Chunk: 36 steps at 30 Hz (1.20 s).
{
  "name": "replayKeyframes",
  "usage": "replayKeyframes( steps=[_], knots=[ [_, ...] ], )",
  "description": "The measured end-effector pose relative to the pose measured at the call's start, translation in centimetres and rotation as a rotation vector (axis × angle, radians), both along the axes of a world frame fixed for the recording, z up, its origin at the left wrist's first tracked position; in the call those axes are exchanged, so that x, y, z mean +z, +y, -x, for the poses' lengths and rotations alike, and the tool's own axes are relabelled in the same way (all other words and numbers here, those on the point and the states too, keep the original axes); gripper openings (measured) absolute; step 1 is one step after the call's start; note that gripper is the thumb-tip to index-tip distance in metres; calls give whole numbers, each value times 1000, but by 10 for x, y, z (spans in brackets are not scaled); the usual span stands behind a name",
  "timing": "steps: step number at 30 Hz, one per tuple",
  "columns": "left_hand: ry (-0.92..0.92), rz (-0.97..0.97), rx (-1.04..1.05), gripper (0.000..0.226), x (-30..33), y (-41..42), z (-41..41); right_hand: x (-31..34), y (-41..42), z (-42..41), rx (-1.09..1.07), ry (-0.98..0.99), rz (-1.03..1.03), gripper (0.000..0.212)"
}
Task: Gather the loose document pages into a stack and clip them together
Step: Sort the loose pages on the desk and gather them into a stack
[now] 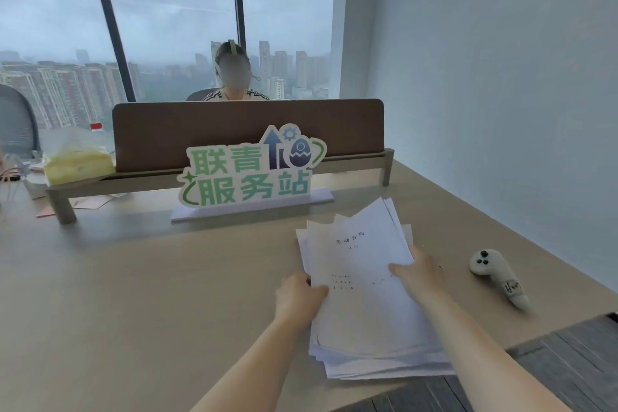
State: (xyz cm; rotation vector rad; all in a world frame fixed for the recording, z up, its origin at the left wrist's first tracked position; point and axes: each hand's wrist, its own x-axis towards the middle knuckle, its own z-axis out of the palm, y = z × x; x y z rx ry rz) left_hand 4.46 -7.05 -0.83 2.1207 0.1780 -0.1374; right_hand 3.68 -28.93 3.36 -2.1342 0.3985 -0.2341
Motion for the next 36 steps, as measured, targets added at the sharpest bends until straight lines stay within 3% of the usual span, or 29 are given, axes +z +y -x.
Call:
replayKeyframes(
  steps=[3,9,15,21,26,30,34,36],
  knots=[
    [-16,-104,-5,24,-3,-10,2,-10,-8,2,3,41,56,20],
    [-31,-115,11,42,0,-20,4,-37,-24,-8,-80,190,209,23],
    [18,-25,39,29,1,-17,-2,-45,-29,-18,-126,253,237,32],
    [102,70,124,10,4,-10,-6,-31,-26,-19,-135,243,193,21],
    [170,126,177,17,6,-7,-8,-28,-27,-20,-148,263,126,10],
    [210,153,208,26,9,-4,-11,-26,-26,-22,-145,308,-37,23],
    [252,172,218,41,10,0,-11,-24,-23,-26,-116,338,-99,20],
    [279,193,216,44,10,2,-11,-23,-22,-27,-99,346,-121,28]
  ],
)
